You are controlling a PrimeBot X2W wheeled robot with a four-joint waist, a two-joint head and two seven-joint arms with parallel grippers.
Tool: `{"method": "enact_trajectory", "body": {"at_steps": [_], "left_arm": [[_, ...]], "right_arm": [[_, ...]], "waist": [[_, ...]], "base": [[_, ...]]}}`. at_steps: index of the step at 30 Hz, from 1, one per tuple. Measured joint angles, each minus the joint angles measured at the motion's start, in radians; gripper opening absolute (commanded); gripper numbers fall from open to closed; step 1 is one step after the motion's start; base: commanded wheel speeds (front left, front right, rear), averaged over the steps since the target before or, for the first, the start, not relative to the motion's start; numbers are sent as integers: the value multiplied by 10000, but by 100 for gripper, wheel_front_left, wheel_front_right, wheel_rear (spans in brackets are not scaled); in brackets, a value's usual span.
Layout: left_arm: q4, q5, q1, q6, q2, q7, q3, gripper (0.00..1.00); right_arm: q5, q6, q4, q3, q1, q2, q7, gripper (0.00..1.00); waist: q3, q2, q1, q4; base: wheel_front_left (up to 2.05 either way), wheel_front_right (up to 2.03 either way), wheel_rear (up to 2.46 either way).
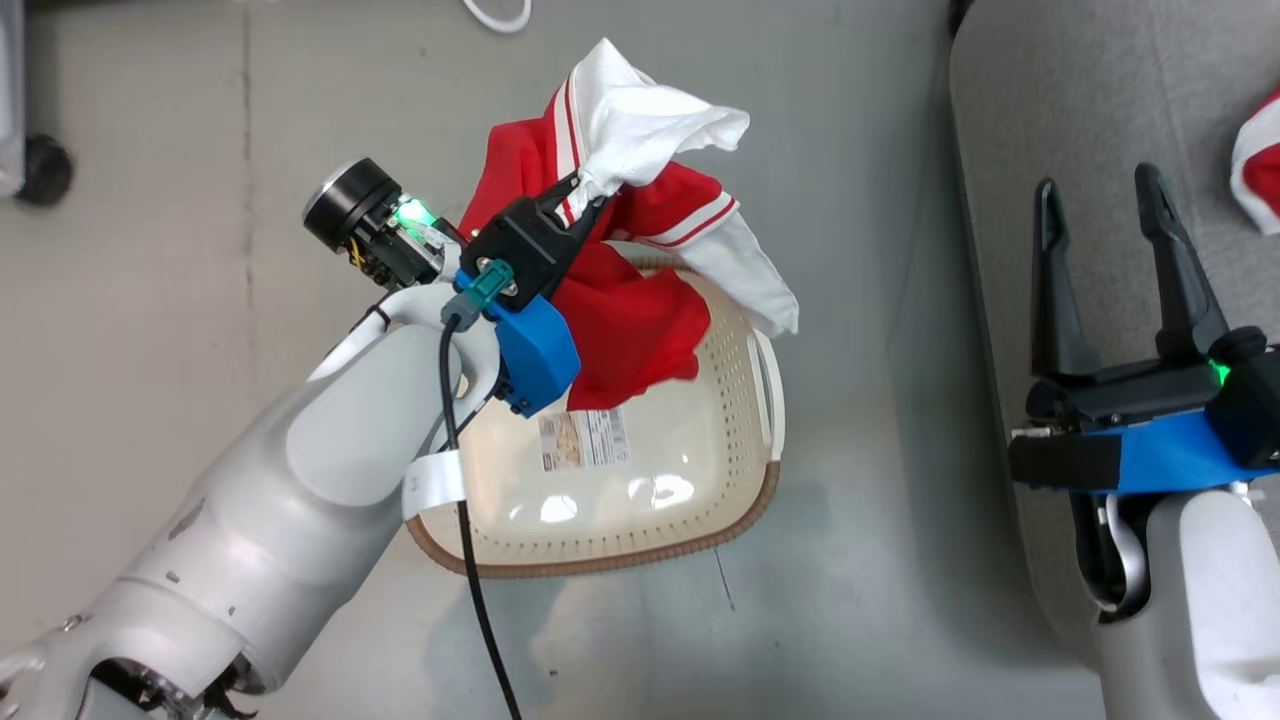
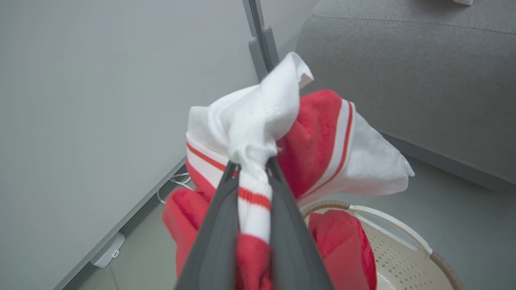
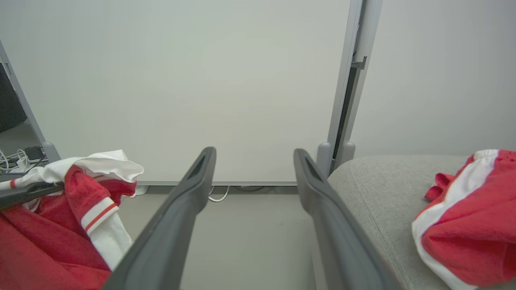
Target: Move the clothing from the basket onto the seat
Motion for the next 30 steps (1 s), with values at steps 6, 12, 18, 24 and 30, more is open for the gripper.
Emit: {"method": "enact_trajectory", "body": {"at_steps": [6, 12, 18, 24, 30], "left_arm": [[-913, -54, 632, 123, 17, 0, 1024, 0], [-1480, 92, 1239, 169, -121, 0, 1728, 0], [-1664, 391, 1723, 107, -318, 0, 1952, 0], [-1756, 562, 1983, 56, -479, 0, 2042, 0], [-1787, 667, 2198, -17, -631, 0, 2151, 0]], "right_arm": [[86, 0, 249, -23, 492, 0, 0, 100], [244, 0, 491, 15, 979, 0, 0, 100], [410, 0, 702, 40, 1540, 0, 0, 100], [495, 0, 807, 23, 1982, 0, 0, 100], [571, 0, 817, 113, 2228, 0, 0, 100]], "waist": [[-930, 0, -1, 143], [-1842, 0, -1, 212], [-2756, 0, -1, 265], [-3408, 0, -1, 326], [-3931, 0, -1, 419]], "base": [[0, 0, 0], [0, 0, 0], [0, 0, 0], [0, 0, 0], [0, 0, 0]]}}
